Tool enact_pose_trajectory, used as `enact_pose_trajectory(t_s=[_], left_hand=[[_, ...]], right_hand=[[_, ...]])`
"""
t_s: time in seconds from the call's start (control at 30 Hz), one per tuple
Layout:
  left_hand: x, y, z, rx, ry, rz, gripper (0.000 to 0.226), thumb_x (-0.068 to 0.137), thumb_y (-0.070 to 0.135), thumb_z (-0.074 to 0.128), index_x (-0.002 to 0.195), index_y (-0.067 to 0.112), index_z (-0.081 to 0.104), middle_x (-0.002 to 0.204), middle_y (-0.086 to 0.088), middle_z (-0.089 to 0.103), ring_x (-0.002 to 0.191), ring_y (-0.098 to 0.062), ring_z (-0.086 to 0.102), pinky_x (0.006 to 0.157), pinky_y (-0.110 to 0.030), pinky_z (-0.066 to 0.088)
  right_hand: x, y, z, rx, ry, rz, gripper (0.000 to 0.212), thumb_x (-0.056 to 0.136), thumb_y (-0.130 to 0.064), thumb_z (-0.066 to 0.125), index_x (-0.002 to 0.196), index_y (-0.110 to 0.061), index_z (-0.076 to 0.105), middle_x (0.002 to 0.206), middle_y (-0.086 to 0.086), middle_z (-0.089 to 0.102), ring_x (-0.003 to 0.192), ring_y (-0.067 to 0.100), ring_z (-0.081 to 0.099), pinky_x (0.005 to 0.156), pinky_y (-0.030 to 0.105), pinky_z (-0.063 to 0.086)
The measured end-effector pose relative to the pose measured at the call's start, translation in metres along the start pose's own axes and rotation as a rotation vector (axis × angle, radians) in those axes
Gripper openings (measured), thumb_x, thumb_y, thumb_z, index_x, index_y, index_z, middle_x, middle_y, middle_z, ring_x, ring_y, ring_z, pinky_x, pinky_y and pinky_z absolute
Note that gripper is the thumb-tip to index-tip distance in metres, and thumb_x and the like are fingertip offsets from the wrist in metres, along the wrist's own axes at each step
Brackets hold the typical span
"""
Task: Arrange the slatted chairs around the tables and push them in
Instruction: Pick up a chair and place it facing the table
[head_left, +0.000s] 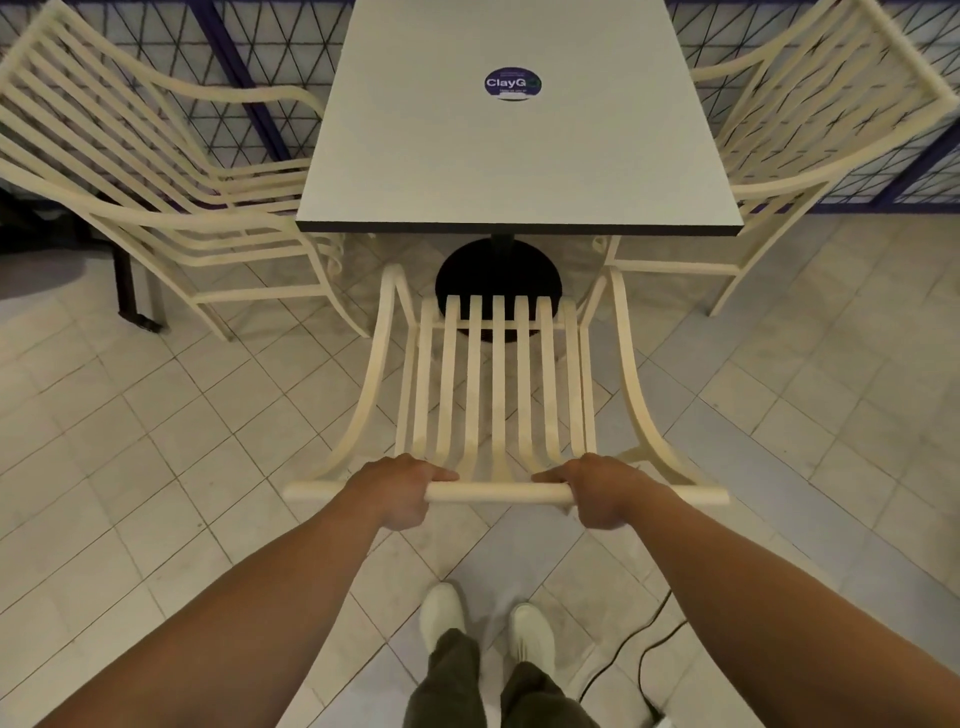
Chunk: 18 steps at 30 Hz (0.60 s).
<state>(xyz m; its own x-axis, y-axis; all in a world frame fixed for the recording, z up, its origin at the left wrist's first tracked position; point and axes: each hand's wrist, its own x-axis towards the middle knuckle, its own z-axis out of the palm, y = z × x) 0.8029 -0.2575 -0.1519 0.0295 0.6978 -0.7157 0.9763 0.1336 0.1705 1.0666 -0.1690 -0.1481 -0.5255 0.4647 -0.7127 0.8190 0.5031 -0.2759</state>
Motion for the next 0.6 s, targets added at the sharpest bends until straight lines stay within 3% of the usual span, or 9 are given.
enact_pose_trajectory(t_s=[0.27,0.4,0.6], left_hand=[[0.028,-0.013,-0.029,0.016,0.006,0.041,0.065,0.095,0.018,0.05,0.146,0.056,0.037,0.122,0.003,0.055,0.092,-0.019,0.053,0.078,-0.032,0.047],[0.033,-0.016,-0.036,0.008,-0.005,0.051,0.063,0.095,0.019,0.05,0.144,0.056,0.04,0.115,0.004,0.054,0.095,-0.02,0.056,0.078,-0.033,0.048],[0.029,-0.017,-0.04,0.009,-0.024,0.056,0.054,0.094,0.044,0.056,0.144,0.056,0.04,0.121,0.006,0.06,0.102,-0.018,0.06,0.075,-0.03,0.043]], right_hand=[[0.022,-0.002,-0.024,0.006,0.056,0.053,0.073,0.087,-0.004,0.057,0.145,-0.046,0.04,0.117,-0.002,0.058,0.091,0.015,0.054,0.091,0.035,0.051],[0.027,-0.001,-0.029,0.006,0.055,0.062,0.075,0.086,-0.004,0.058,0.145,-0.046,0.04,0.115,-0.003,0.058,0.09,0.015,0.055,0.09,0.035,0.052],[0.021,0.003,-0.032,0.043,0.077,0.056,0.068,0.087,-0.008,0.059,0.143,-0.044,0.045,0.118,-0.004,0.061,0.094,0.016,0.059,0.089,0.033,0.052]])
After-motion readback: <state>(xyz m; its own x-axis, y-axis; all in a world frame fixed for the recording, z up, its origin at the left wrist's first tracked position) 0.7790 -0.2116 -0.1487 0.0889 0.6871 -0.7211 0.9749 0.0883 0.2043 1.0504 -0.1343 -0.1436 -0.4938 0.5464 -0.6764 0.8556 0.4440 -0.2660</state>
